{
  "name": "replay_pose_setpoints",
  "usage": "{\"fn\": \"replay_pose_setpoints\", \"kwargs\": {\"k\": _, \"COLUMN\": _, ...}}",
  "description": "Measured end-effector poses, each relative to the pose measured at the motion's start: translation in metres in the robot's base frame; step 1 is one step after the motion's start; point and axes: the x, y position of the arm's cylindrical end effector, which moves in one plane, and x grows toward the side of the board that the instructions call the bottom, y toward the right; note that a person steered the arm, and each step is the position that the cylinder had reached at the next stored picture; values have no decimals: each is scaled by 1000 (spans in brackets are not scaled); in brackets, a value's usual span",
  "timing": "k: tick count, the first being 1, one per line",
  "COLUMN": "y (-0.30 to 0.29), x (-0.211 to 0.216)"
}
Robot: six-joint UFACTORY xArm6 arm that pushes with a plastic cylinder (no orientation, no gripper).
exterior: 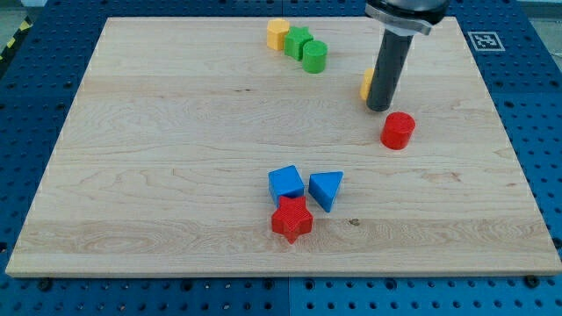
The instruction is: Move the yellow heart into the green star
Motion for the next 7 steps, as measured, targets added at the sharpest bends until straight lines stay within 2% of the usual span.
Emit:
{"fn": "replay_pose_setpoints", "kwargs": {"k": 3, "y": -19, "x": -45}}
{"fn": "replay_pose_setpoints", "kwargs": {"k": 5, "y": 32, "x": -45}}
{"fn": "replay_pose_setpoints", "kwargs": {"k": 7, "y": 40, "x": -85}}
